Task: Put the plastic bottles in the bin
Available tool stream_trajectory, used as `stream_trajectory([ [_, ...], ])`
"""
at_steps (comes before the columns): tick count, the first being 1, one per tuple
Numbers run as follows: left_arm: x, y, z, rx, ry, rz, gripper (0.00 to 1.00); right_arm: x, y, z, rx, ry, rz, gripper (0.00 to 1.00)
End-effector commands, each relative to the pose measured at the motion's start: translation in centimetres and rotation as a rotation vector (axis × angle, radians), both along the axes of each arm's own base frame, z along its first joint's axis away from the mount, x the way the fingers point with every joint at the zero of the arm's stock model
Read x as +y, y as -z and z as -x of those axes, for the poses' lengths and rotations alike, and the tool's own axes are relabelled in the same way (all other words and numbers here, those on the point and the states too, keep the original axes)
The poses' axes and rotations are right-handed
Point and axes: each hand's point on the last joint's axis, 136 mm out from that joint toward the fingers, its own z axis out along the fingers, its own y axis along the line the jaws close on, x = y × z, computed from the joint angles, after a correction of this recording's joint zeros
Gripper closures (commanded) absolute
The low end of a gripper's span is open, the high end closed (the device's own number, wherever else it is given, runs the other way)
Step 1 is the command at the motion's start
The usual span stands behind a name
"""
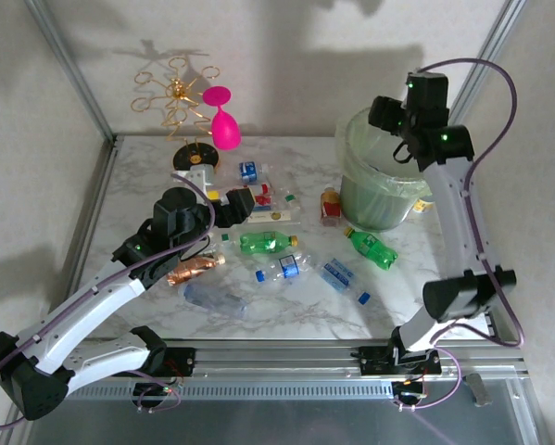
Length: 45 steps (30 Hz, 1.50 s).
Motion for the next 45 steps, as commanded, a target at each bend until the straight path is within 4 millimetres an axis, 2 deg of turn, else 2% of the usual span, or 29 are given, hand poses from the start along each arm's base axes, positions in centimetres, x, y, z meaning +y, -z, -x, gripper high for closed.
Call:
stream_trajectory([
  [1, 0.4, -2.4, 0.7, -0.014, -0.011, 0.038, 0.03, 2.3, -0.3, 2.4, -0.006, -0.069, 0.046, 0.21],
  [6, 1.7, -2.3, 1.5, 0.024, -0.062, 0.052, 0.02, 8.6, 2.1, 6.9, 0.048, -0.304, 0.128, 0.19],
  [8, 3.1, -1.8, 1.6, 0.045, -0.126, 0.037, 0.01, 10.7, 3.6, 8.7, 0.094, -0.397, 0.131, 0.19],
  [13, 7.1, -0.9, 2.1, 0.082, -0.318, -0.006, 0.0, 17.0, 6.9, 14.6, 0.129, -0.716, 0.073, 0.21],
  [15, 8.0, -0.9, 2.4, 0.081, -0.351, -0.013, 0.0, 19.5, 9.1, 17.2, 0.152, -0.821, 0.143, 0.22],
  [18, 8.9, -0.7, 2.7, 0.075, -0.385, -0.032, 0.0, 21.0, 13.4, 18.9, 0.225, -0.84, 0.331, 0.22],
  [20, 9.8, -0.1, 2.7, 0.075, -0.427, -0.067, 0.0, 21.6, 15.8, 19.4, 0.31, -0.851, 0.355, 0.22],
  [24, 11.4, 0.6, 2.8, 0.078, -0.511, -0.117, 0.0, 24.2, 18.5, 21.5, 0.313, -0.958, 0.442, 0.22],
  [28, 14.4, -0.6, 3.4, 0.014, -0.661, -0.109, 0.01, 27.1, 20.0, 20.6, 0.314, -1.02, 0.435, 0.21],
  [31, 15.4, -2.2, 3.8, -0.049, -0.702, -0.088, 0.02, 28.5, 22.3, 19.0, 0.346, -1.023, 0.519, 0.21],
  [33, 15.5, -2.8, 3.9, -0.074, -0.689, -0.088, 0.02, 28.9, 24.2, 17.7, 0.374, -1.005, 0.602, 0.21],
  [37, 15.0, -2.6, 3.8, -0.092, -0.653, -0.11, 0.01, 29.4, 27.3, 16.2, 0.422, -0.993, 0.7, 0.21],
  [42, 14.2, -1.6, 3.2, -0.083, -0.623, -0.128, 0.01, 29.4, 29.8, 15.1, 0.468, -0.957, 0.764, 0.2],
  [45, 13.8, -1.0, 2.8, -0.076, -0.609, -0.146, 0.0, 29.7, 30.4, 14.9, 0.48, -0.953, 0.76, 0.19],
])
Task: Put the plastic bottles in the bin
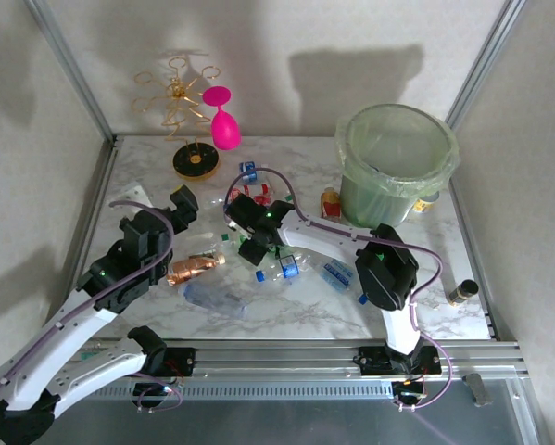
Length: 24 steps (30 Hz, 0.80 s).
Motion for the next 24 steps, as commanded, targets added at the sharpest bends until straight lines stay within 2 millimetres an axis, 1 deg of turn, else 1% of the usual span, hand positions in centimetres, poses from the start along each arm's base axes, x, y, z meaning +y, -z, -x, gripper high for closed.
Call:
stream_trajectory([
  [1, -0.4, 0.3, -0.3, -0.003, 0.018, -0.032, 0.0, 0.1, -0.5, -0.9, -0.03, 0.003, 0.02, 0.2],
  [8, -0.7, 1.0, -0.6, 0.004, 0.028, -0.037, 0.0, -0.3, 1.7, -2.1, -0.024, 0.012, 0.081, 0.2],
  [10, -0.9, 1.2, -0.7, 0.009, 0.033, -0.036, 0.0, -0.2, 2.4, -2.1, -0.014, 0.01, 0.088, 0.2],
  [16, -1.0, 1.9, -0.9, 0.026, 0.036, -0.043, 0.0, 0.1, 3.6, -2.1, 0.005, 0.007, 0.095, 0.22],
  [21, -1.3, 2.2, -1.1, 0.036, 0.051, -0.037, 0.0, -0.6, 5.1, -1.7, 0.018, 0.008, 0.119, 0.22],
  [24, -1.5, 2.4, -1.1, 0.042, 0.058, -0.035, 0.0, -0.6, 5.6, -1.6, 0.022, 0.011, 0.12, 0.22],
])
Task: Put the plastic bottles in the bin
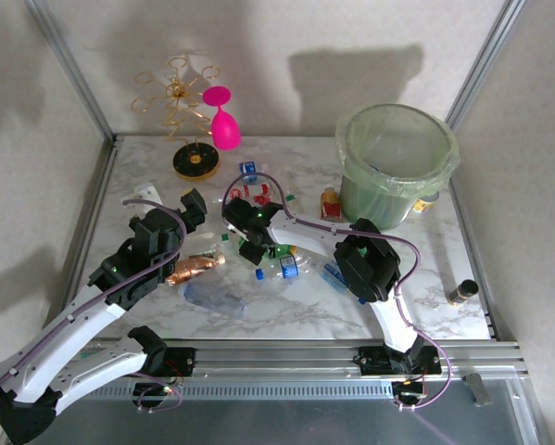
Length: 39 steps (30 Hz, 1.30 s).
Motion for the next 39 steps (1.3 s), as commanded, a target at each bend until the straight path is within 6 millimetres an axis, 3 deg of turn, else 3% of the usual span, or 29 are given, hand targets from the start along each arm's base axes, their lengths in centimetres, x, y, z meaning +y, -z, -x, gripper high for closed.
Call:
stream_trajectory([
  [1, -0.3, 0.6, -0.2, 0.013, 0.016, -0.009, 0.0, -0.5, 1.5, 0.2, 0.013, 0.004, 0.028, 0.23],
  [11, -0.6, 0.8, -0.4, 0.02, 0.031, -0.005, 0.0, -0.3, 3.3, 0.2, 0.023, 0.004, 0.025, 0.26],
  [21, -0.8, 0.7, -0.4, 0.021, 0.044, -0.002, 0.0, -0.7, 3.4, -0.2, -0.014, 0.003, 0.035, 0.31],
  [39, -1.0, -1.0, 0.0, 0.006, 0.069, 0.024, 0.0, -1.8, -4.4, -0.9, -0.207, 0.009, -0.04, 0.38],
])
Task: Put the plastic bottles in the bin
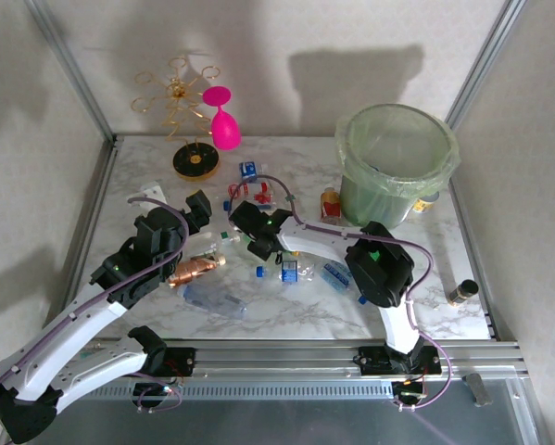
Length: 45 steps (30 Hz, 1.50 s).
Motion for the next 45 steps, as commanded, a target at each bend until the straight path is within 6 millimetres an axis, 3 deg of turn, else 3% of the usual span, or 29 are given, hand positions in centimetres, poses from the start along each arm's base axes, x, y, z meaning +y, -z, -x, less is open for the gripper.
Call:
stream_trajectory([
  [1, 0.1, -1.9, 0.3, -0.022, 0.017, 0.017, 0.0, -0.1, -3.5, 0.1, -0.057, 0.013, -0.049, 0.38],
  [6, -1.0, -5.0, 1.0, -0.065, 0.102, 0.087, 0.01, 0.0, -8.2, 1.1, -0.077, 0.033, -0.176, 0.39],
  [11, -4.0, -7.8, 1.6, -0.12, 0.28, 0.165, 0.0, -0.8, -14.2, 2.4, -0.101, 0.049, -0.338, 0.4],
  [17, -7.7, -11.5, 4.3, -0.288, 0.565, 0.265, 0.01, -3.2, -23.2, 3.5, -0.167, 0.08, -0.594, 0.41],
  [20, -9.2, -11.8, 4.4, -0.294, 0.643, 0.269, 0.01, -5.9, -28.2, 3.0, -0.219, 0.117, -0.753, 0.41],
  [23, -11.4, -11.3, 4.2, -0.258, 0.735, 0.278, 0.02, -9.8, -33.1, 2.0, -0.314, 0.179, -0.907, 0.41],
  [26, -11.8, -9.0, 2.3, -0.17, 0.682, 0.258, 0.02, -15.3, -36.7, -0.2, -0.451, 0.317, -1.012, 0.42],
  [28, -12.5, -6.1, 0.7, -0.069, 0.649, 0.227, 0.02, -18.3, -38.3, -1.3, -0.536, 0.404, -1.053, 0.42],
  [31, -14.8, -2.0, -0.4, 0.08, 0.685, 0.253, 0.01, -21.9, -39.3, -3.4, -0.623, 0.539, -1.061, 0.42],
  [34, -17.9, 0.6, 0.0, 0.161, 0.807, 0.361, 0.0, -24.6, -38.8, -6.1, -0.637, 0.659, -1.048, 0.43],
  [39, -20.8, 3.3, 0.6, 0.165, 0.858, 0.434, 0.0, -27.5, -36.2, -10.8, -0.594, 0.793, -1.007, 0.43],
  [42, -23.8, 5.2, 1.2, 0.239, 0.893, 0.329, 0.01, -28.9, -33.8, -13.5, -0.51, 0.863, -1.004, 0.44],
  [45, -25.7, 5.3, 1.9, 0.238, 0.901, 0.189, 0.02, -30.0, -30.8, -15.5, -0.414, 0.935, -0.971, 0.45],
])
